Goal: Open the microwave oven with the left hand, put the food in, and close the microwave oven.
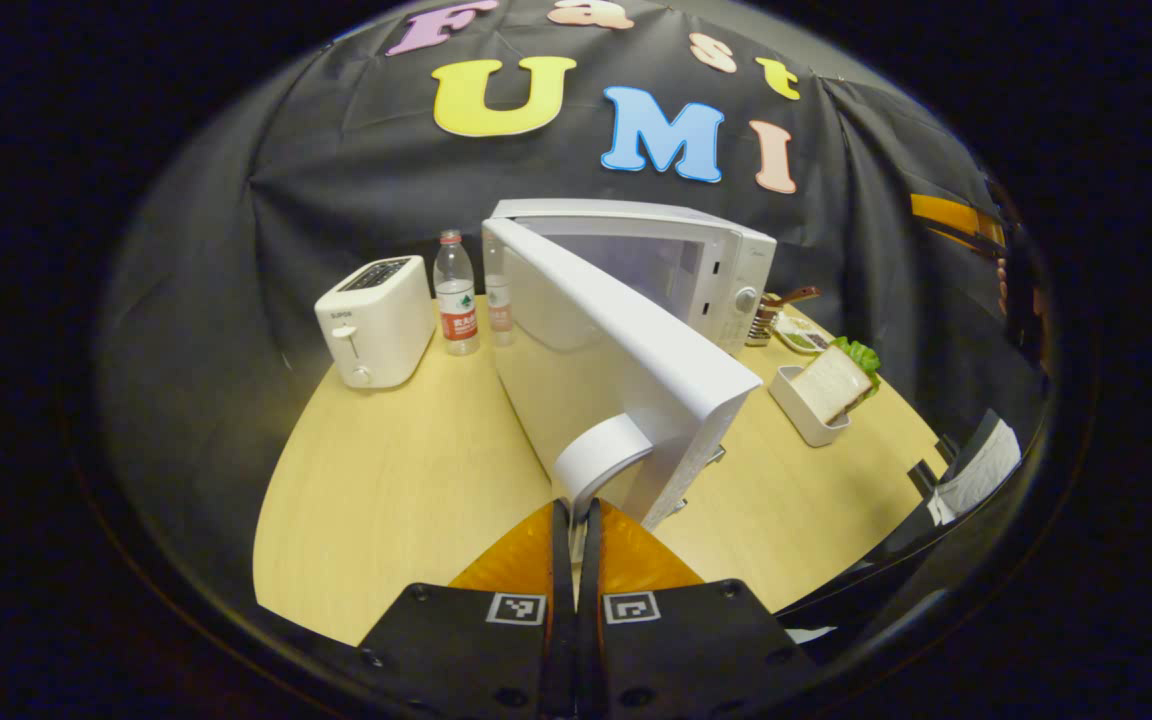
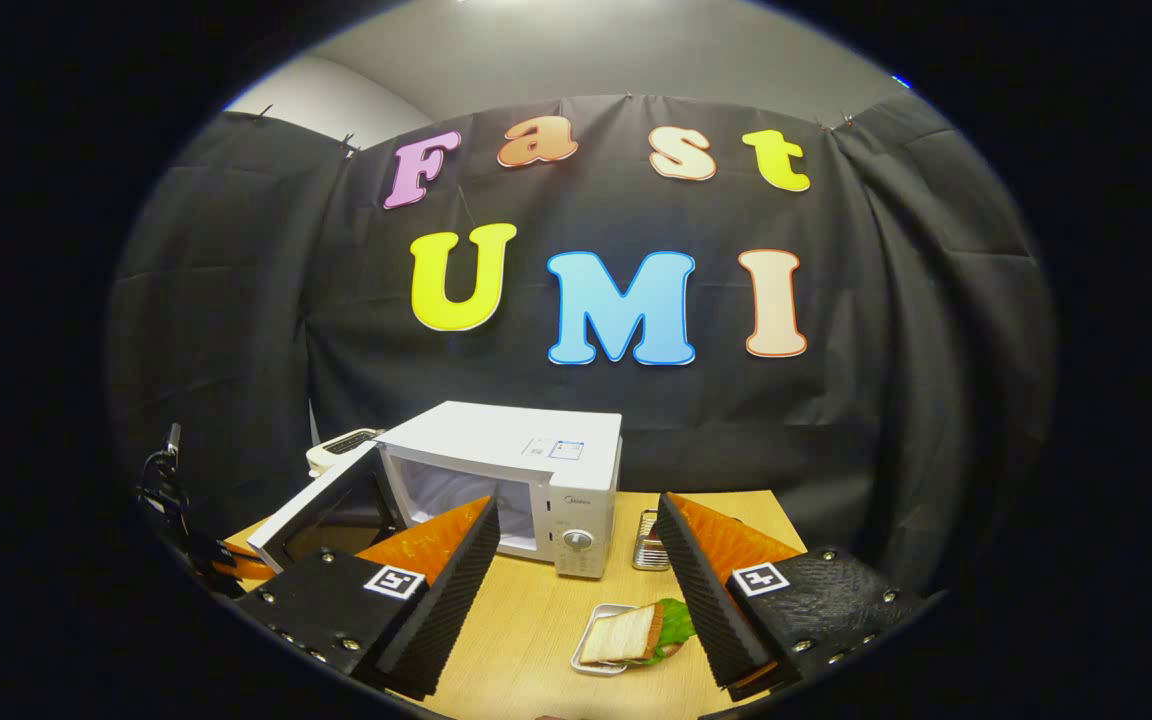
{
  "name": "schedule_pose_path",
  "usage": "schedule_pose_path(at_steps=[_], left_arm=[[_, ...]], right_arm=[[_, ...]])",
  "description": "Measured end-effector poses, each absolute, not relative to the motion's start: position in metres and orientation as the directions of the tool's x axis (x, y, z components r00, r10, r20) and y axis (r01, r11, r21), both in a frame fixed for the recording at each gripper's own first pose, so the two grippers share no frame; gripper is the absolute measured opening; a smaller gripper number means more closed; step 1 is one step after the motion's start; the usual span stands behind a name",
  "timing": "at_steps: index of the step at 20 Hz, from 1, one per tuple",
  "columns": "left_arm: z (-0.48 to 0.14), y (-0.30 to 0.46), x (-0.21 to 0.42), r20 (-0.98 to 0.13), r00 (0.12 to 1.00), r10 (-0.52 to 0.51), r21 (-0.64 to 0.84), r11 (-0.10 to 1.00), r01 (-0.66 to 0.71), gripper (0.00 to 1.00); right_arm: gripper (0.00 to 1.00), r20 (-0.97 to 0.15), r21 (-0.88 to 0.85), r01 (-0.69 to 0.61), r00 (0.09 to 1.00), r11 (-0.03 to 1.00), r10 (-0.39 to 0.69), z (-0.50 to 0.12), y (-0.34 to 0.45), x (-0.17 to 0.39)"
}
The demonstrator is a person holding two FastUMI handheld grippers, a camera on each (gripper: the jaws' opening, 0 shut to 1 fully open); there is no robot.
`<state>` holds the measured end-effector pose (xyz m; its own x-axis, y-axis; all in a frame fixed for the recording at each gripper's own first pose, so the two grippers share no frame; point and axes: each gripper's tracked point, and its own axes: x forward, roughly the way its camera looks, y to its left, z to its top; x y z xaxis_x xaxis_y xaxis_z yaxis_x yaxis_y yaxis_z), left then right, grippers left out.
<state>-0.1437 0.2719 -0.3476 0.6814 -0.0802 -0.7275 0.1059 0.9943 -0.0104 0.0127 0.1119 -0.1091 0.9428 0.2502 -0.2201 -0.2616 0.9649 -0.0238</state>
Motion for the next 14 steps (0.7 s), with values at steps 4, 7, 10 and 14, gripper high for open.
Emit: schedule_pose_path(at_steps=[4,7,10,14], left_arm=[[-0.347,0.295,-0.147,-0.727,0.678,-0.109,-0.007,0.988,0.152,0.07],[-0.347,0.299,-0.148,-0.717,0.682,-0.141,-0.018,0.983,0.185,0.07],[-0.347,0.310,-0.149,-0.708,0.690,-0.149,-0.019,0.981,0.193,0.07],[-0.345,0.327,-0.150,-0.703,0.698,-0.136,-0.019,0.985,0.173,0.07]], right_arm=[[0.96,-0.235,-0.035,-0.274,0.937,0.961,0.258,-0.114,0.122,0.008],[0.96,-0.253,-0.036,-0.273,0.933,0.961,0.255,-0.121,0.123,0.005],[0.96,-0.278,-0.035,-0.253,0.932,0.967,0.234,-0.130,0.115,0.006],[0.96,-0.302,-0.034,-0.242,0.927,0.970,0.221,-0.147,0.102,0.014]])
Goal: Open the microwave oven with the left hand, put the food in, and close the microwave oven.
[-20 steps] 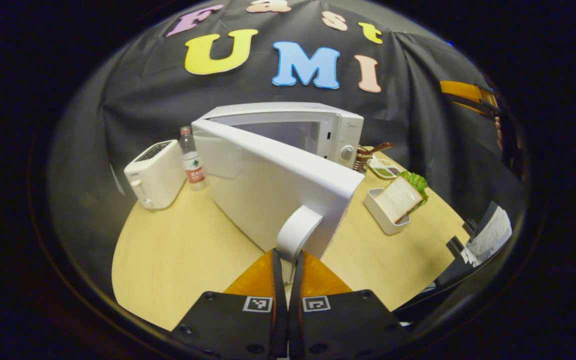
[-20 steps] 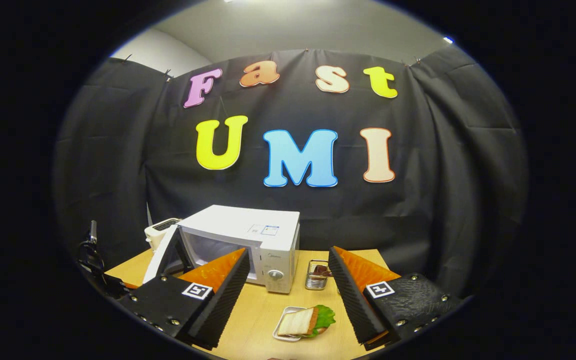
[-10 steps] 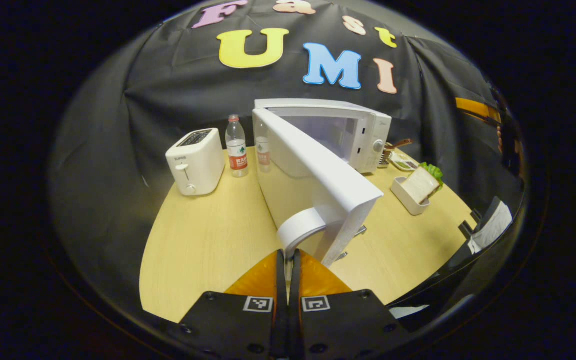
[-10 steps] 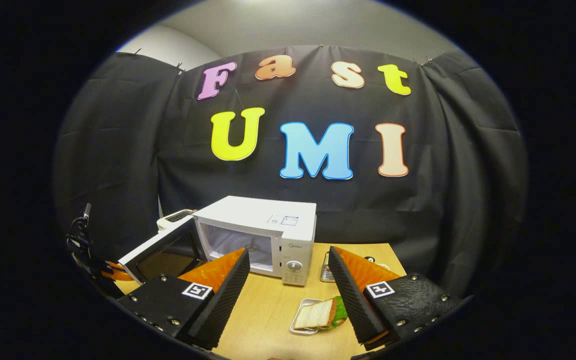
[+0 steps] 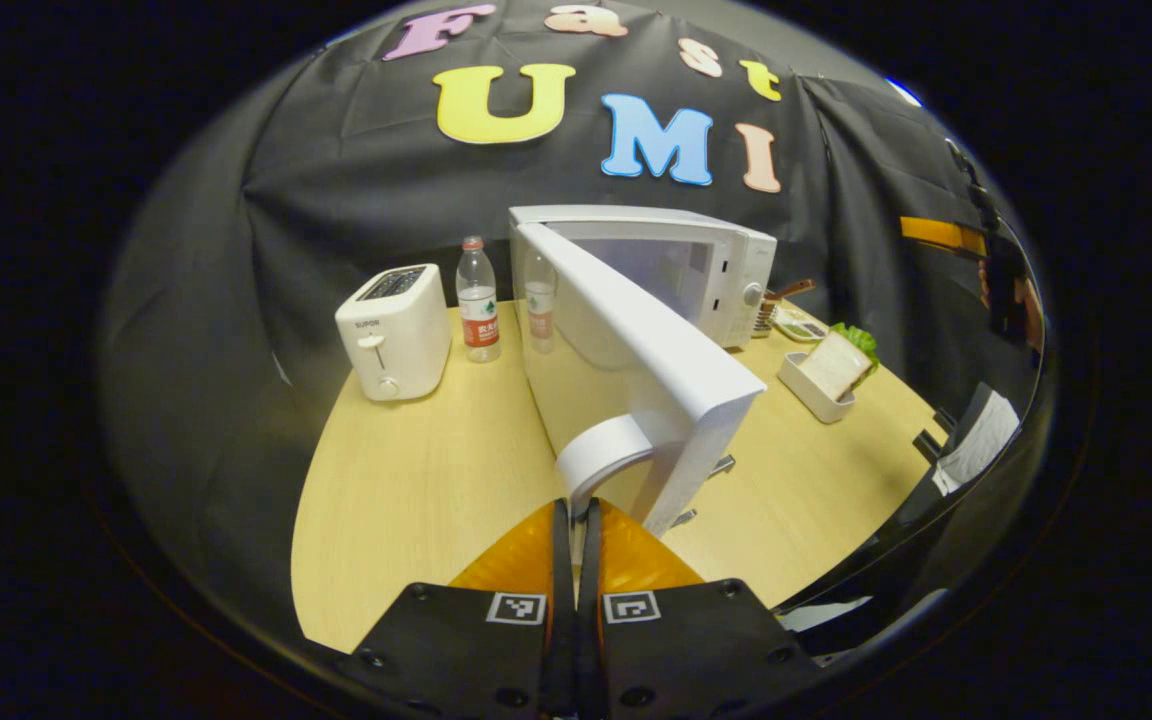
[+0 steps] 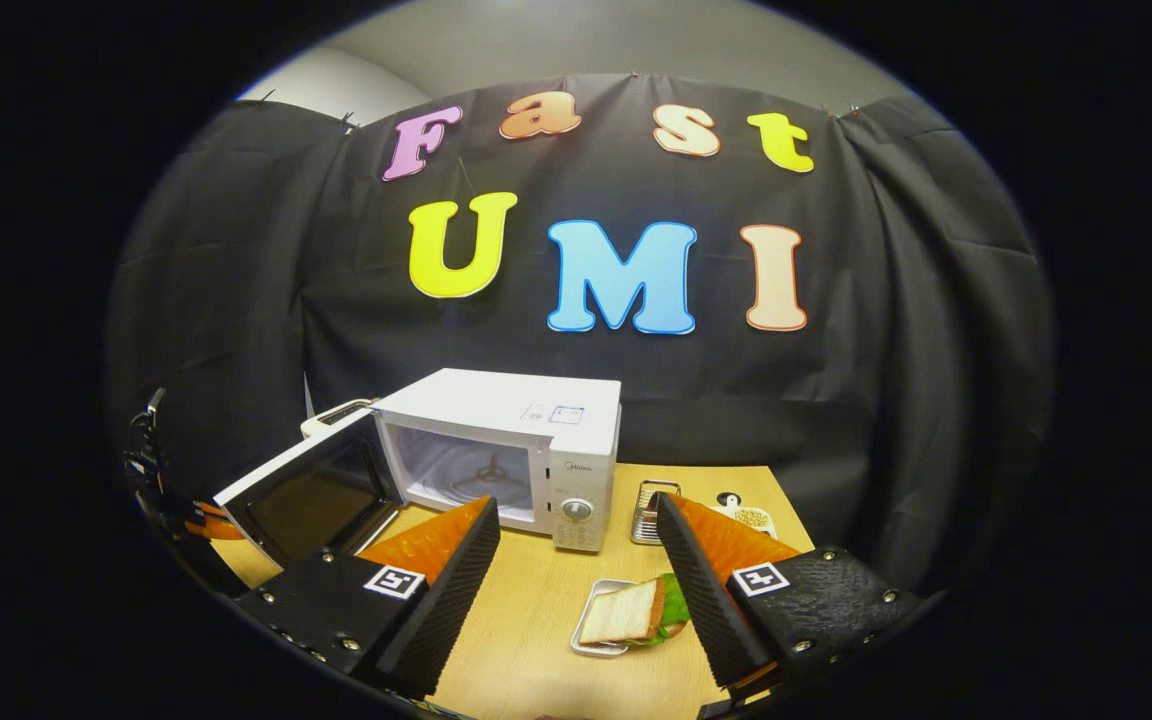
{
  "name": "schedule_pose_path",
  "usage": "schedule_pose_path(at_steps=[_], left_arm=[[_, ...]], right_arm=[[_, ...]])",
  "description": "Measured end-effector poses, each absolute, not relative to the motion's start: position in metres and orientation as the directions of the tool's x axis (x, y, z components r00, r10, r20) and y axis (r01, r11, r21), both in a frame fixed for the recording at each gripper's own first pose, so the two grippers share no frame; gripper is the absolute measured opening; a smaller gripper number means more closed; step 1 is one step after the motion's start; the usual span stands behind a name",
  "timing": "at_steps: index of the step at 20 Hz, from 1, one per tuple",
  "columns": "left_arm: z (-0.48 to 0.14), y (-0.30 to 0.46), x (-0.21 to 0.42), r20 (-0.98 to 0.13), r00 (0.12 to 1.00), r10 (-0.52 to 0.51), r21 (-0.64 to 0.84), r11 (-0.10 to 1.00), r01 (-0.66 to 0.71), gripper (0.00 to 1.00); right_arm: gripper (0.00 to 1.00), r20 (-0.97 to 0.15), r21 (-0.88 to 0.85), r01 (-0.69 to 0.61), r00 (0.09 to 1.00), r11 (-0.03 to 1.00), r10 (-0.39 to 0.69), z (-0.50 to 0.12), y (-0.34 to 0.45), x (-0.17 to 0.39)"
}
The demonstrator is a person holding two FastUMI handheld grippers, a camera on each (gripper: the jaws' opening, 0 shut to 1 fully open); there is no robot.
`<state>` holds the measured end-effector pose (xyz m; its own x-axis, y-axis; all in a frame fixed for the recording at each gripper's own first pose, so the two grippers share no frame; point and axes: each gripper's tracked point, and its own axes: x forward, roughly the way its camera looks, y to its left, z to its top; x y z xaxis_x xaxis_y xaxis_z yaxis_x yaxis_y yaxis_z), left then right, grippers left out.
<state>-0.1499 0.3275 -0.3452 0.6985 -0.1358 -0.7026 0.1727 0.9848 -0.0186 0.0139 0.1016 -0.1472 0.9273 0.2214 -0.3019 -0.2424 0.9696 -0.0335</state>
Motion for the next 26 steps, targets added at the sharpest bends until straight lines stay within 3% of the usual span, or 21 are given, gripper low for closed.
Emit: schedule_pose_path(at_steps=[5,8,11,14,17,21,26], left_arm=[[-0.345,0.350,-0.155,-0.698,0.707,-0.109,-0.010,0.990,0.144,0.08],[-0.344,0.375,-0.161,-0.691,0.721,-0.052,0.028,0.995,0.098,0.17],[-0.350,0.394,-0.177,-0.691,0.722,0.019,0.037,0.999,0.009,0.75],[-0.334,0.405,-0.199,-0.656,0.741,0.145,0.096,0.989,-0.108,0.76],[-0.271,0.383,-0.223,-0.530,0.803,0.272,0.101,0.961,-0.258,0.99],[-0.156,0.289,-0.191,-0.279,0.901,0.333,0.121,0.943,-0.311,0.94],[-0.110,0.152,-0.093,-0.179,0.974,0.137,0.036,0.991,-0.132,0.96]], right_arm=[[0.96,-0.403,-0.019,-0.205,0.897,0.979,0.180,-0.201,0.059,0.030],[0.96,-0.452,0.008,-0.189,0.875,0.982,0.172,-0.229,0.036,0.035],[0.96,-0.551,0.049,-0.174,0.817,0.984,0.172,-0.275,0.013,0.038],[0.96,-0.634,0.164,-0.128,0.746,0.978,0.203,-0.309,-0.001,0.041],[0.96,-0.683,0.280,-0.071,0.686,0.957,0.250,-0.337,-0.007,0.042],[0.94,-0.710,0.368,-0.051,0.629,0.929,0.316,-0.359,-0.004,0.047],[0.94,-0.728,0.426,-0.063,0.568,0.902,0.384,-0.379,0.007,0.047]])
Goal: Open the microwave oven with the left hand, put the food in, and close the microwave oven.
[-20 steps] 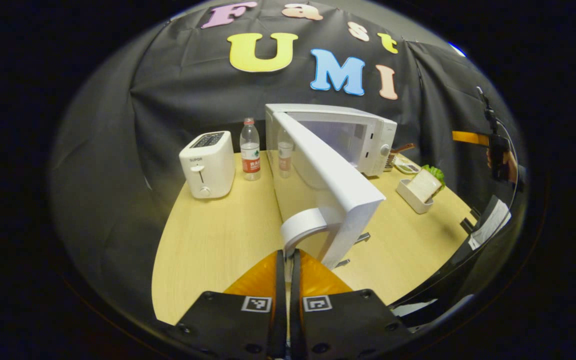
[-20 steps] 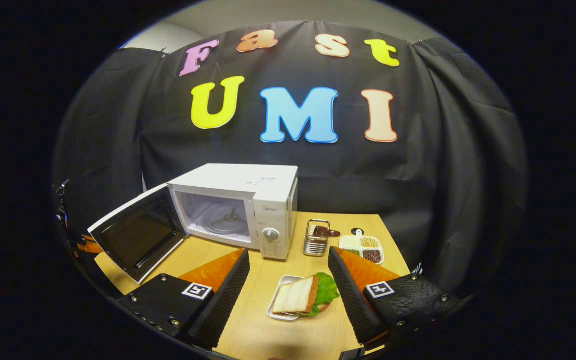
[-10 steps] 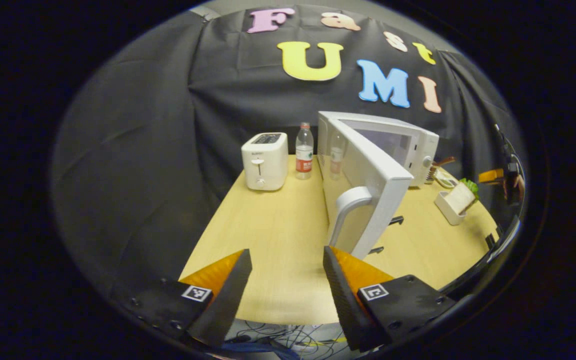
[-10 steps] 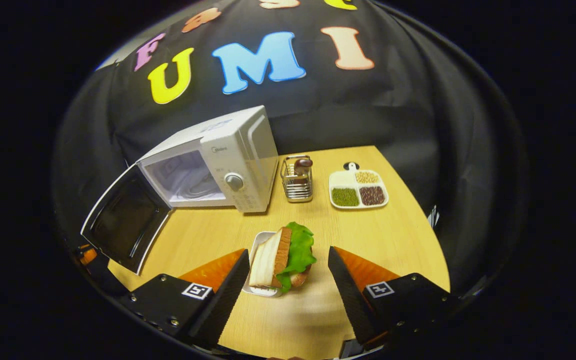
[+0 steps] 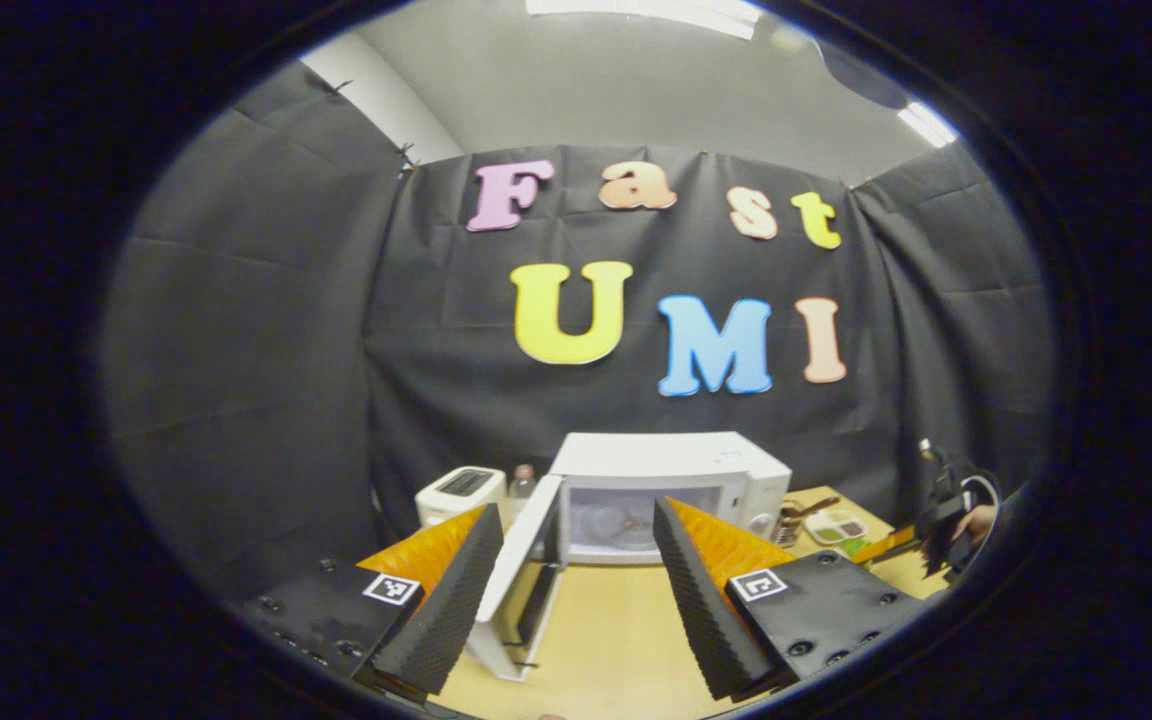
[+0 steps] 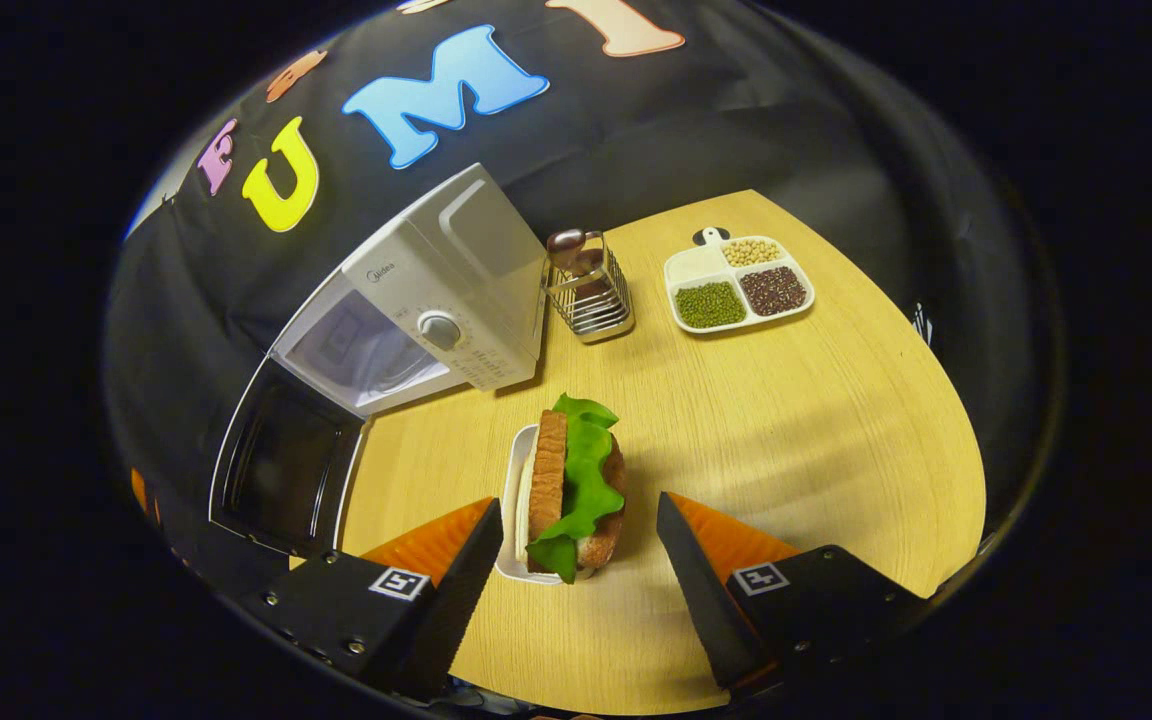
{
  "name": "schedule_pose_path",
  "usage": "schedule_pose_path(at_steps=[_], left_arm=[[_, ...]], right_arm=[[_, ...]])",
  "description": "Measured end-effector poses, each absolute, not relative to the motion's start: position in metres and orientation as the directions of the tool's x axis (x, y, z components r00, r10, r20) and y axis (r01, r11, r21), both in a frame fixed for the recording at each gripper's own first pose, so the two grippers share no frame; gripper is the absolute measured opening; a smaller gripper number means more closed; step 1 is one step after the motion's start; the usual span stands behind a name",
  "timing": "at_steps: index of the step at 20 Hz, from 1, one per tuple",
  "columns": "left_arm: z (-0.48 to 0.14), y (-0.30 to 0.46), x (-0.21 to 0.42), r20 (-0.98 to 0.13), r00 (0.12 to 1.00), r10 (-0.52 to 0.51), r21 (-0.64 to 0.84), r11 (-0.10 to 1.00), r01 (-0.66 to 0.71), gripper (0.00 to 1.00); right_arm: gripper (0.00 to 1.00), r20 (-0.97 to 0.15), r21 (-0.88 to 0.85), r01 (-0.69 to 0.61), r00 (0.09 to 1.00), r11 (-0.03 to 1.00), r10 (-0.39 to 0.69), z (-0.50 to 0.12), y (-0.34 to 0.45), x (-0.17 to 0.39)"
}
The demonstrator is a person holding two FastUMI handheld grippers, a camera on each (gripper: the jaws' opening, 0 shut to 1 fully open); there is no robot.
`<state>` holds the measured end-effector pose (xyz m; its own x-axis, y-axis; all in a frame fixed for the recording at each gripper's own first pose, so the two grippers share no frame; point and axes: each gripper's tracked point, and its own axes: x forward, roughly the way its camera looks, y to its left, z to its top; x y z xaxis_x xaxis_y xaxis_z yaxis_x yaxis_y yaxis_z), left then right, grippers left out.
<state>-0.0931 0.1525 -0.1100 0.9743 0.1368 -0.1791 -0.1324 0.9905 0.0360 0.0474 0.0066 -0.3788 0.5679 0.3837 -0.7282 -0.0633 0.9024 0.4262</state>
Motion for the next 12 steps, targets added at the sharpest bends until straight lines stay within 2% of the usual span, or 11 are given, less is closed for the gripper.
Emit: schedule_pose_path(at_steps=[4,6,7,9,10,11,12], left_arm=[[-0.097,0.075,-0.039,-0.154,0.988,0.025,0.016,1.000,-0.023,0.94],[-0.091,0.046,-0.026,-0.160,0.987,0.003,0.040,0.999,0.003,0.94],[-0.087,0.035,-0.022,-0.159,0.987,-0.002,0.055,0.998,0.011,0.99],[-0.084,0.021,-0.017,-0.169,0.986,0.004,0.070,0.998,0.008,0.97],[-0.081,0.016,-0.015,-0.173,0.985,0.010,0.068,0.998,0.002,0.98],[-0.081,0.011,-0.015,-0.175,0.984,0.016,0.063,0.998,-0.005,0.99],[-0.076,0.007,-0.014,-0.172,0.985,0.021,0.060,0.998,-0.010,0.94]], right_arm=[[0.94,-0.746,0.463,-0.049,0.518,0.885,0.418,-0.395,0.010,0.052],[0.83,-0.714,0.533,-0.056,0.506,0.844,0.484,-0.395,0.024,0.056],[0.53,-0.704,0.559,-0.052,0.498,0.828,0.507,-0.392,0.028,0.058],[0.35,-0.704,0.565,-0.071,0.478,0.822,0.525,-0.390,0.026,0.059],[0.35,-0.701,0.578,-0.064,0.471,0.814,0.535,-0.388,0.025,0.061],[0.21,-0.698,0.590,-0.066,0.459,0.805,0.549,-0.388,0.026,0.061],[0.21,-0.693,0.597,-0.071,0.457,0.799,0.558,-0.387,0.026,0.063]])
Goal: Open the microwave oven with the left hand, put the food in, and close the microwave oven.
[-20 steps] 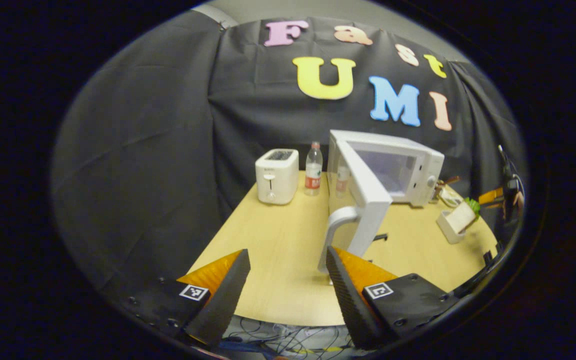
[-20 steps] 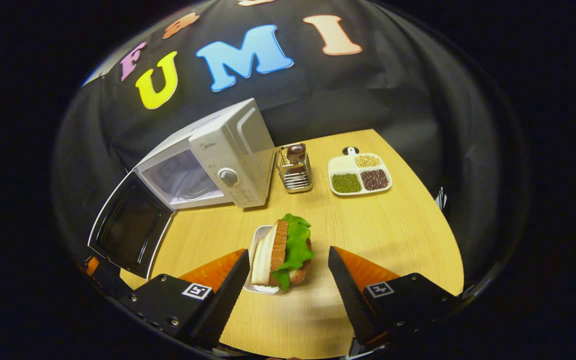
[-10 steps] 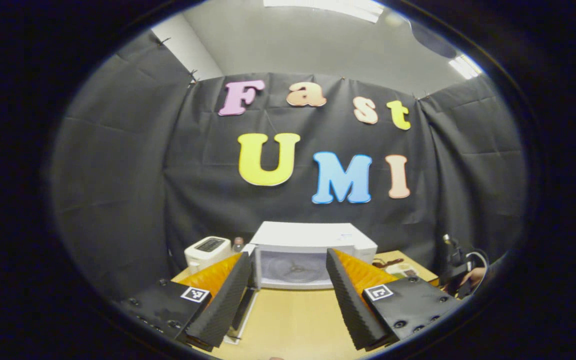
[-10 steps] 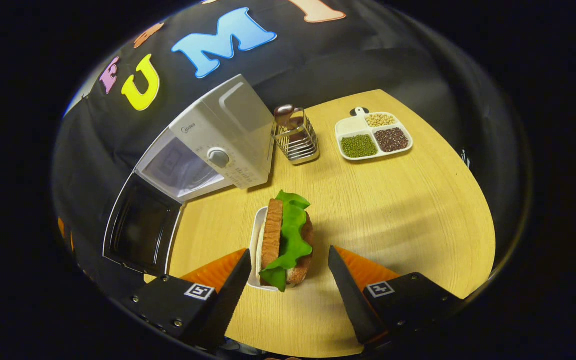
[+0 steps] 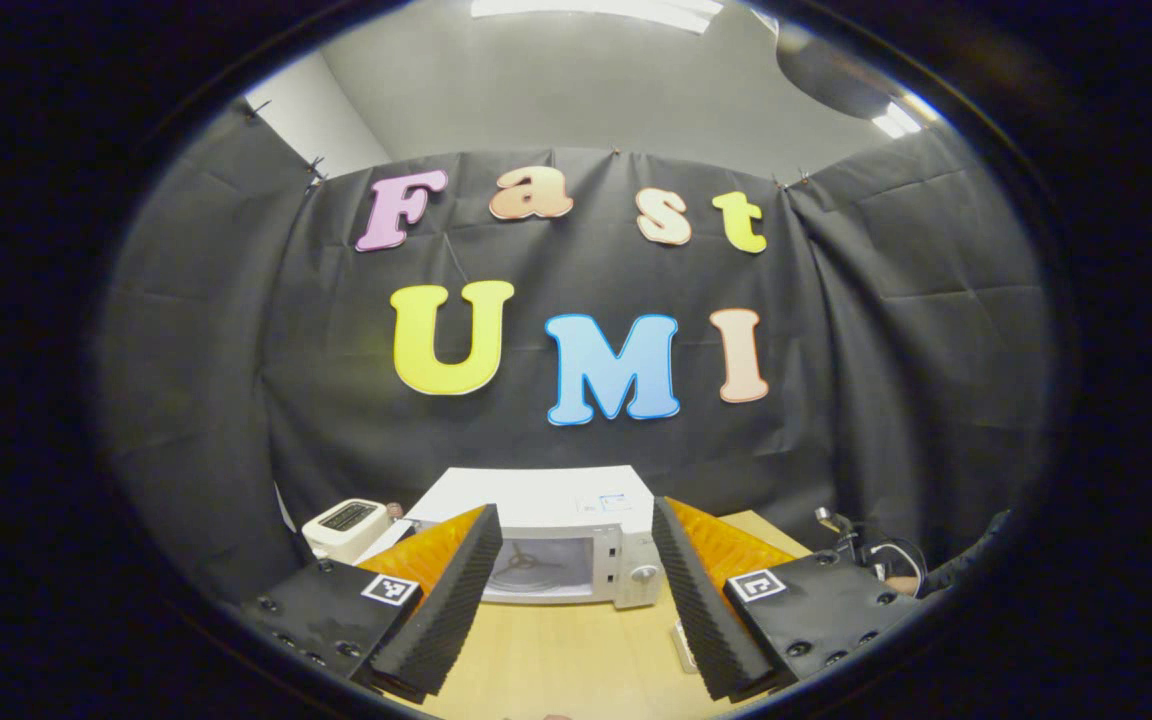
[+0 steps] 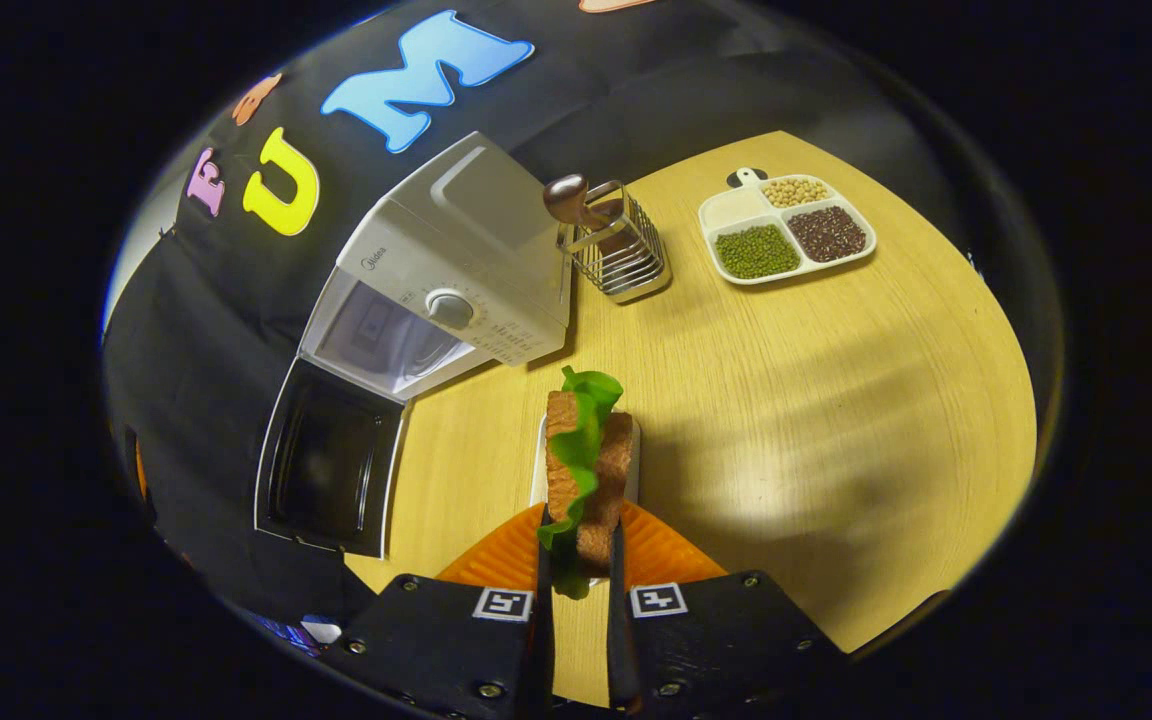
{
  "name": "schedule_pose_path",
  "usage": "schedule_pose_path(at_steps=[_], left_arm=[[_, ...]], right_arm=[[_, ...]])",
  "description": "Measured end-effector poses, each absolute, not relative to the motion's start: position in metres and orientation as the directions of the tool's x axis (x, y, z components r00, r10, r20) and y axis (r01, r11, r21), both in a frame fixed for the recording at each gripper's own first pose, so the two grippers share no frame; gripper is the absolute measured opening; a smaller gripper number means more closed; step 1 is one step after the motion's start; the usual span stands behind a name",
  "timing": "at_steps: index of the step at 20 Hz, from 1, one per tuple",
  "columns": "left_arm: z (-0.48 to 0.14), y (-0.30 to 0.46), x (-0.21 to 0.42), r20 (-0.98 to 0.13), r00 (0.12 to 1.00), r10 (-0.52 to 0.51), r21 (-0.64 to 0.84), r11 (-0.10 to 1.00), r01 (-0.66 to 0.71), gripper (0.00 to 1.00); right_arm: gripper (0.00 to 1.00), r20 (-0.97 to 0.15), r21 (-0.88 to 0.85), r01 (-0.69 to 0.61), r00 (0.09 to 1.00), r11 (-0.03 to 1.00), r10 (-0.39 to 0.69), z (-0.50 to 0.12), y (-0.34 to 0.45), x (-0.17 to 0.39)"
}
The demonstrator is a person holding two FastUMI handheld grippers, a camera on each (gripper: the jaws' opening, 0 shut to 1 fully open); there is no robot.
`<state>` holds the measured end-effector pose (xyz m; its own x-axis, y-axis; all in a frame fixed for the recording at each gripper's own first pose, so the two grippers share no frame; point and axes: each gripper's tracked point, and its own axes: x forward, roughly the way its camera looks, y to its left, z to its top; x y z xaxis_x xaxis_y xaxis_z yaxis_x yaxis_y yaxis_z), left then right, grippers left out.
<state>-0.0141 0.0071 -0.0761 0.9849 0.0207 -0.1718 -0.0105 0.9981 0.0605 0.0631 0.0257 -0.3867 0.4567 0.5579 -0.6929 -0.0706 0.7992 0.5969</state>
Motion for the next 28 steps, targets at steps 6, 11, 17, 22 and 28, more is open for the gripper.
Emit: schedule_pose_path(at_steps=[6,11,17,22,28], left_arm=[[-0.048,0.001,-0.010,-0.106,0.994,0.012,0.056,0.998,-0.006,0.94],[-0.014,0.037,-0.004,-0.058,0.998,-0.005,0.029,1.000,0.006,0.96],[0.019,0.100,-0.007,-0.013,0.999,-0.050,0.013,0.999,0.050,0.96],[0.022,0.135,-0.011,0.001,0.993,-0.119,-0.004,0.993,0.119,0.96],[0.027,0.173,-0.005,0.018,0.991,-0.129,-0.021,0.991,0.130,0.94]], right_arm=[[0.21,-0.611,0.689,-0.051,0.496,0.723,0.617,-0.348,0.040,0.065],[0.21,-0.489,0.770,-0.083,0.560,0.632,0.669,-0.293,0.089,0.058],[0.21,-0.323,0.880,-0.063,0.648,0.471,0.690,-0.241,0.172,0.057],[0.21,-0.218,0.947,-0.001,0.736,0.322,0.641,-0.234,0.224,0.073],[0.21,-0.186,0.969,0.050,0.786,0.241,0.589,-0.246,0.271,0.095]])
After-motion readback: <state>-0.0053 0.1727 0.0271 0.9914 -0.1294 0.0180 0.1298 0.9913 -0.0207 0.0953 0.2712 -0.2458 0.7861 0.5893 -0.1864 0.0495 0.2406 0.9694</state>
